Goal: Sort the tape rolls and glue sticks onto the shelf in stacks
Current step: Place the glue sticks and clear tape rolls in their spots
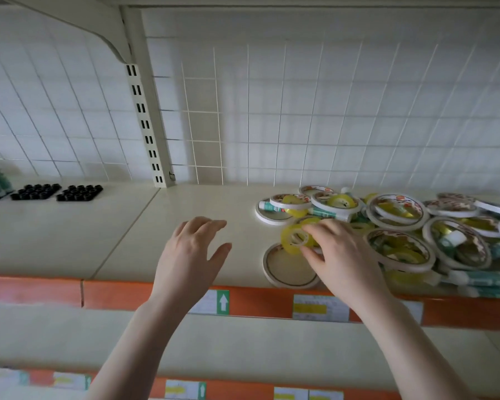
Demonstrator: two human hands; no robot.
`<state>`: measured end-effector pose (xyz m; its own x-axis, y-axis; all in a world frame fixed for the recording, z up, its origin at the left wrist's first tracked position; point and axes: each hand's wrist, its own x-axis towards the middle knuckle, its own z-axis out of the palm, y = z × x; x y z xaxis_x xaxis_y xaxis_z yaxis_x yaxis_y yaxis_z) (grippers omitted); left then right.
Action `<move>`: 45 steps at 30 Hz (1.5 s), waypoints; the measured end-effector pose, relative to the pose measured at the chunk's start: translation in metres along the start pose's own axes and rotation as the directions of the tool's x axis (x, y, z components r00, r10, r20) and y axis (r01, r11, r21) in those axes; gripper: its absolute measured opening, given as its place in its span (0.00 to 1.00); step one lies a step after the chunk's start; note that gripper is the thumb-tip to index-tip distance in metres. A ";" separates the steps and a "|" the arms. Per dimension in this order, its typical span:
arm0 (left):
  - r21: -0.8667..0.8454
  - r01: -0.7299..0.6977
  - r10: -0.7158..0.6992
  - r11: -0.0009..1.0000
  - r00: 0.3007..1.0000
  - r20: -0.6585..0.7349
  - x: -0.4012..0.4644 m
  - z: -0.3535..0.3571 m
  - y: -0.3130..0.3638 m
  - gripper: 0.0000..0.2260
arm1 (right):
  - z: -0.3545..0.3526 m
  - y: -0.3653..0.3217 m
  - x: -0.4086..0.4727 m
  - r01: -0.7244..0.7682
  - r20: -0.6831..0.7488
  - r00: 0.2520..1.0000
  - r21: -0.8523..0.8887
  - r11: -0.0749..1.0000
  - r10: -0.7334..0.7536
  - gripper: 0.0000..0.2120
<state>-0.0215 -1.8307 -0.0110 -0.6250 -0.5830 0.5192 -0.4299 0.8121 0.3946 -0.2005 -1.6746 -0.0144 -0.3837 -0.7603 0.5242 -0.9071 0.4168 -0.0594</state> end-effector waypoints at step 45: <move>-0.194 -0.604 0.618 0.773 0.651 0.440 0.033 0.023 0.004 0.13 | -0.018 0.027 -0.032 -0.133 -0.113 0.984 0.025 0.991 0.135 0.25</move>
<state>-0.0587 -1.8459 -0.0096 -0.9595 0.1328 0.2483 0.1709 0.9755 0.1385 -0.2098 -1.6298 -0.0182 -0.4807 -0.6360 0.6037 -0.8520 0.5017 -0.1499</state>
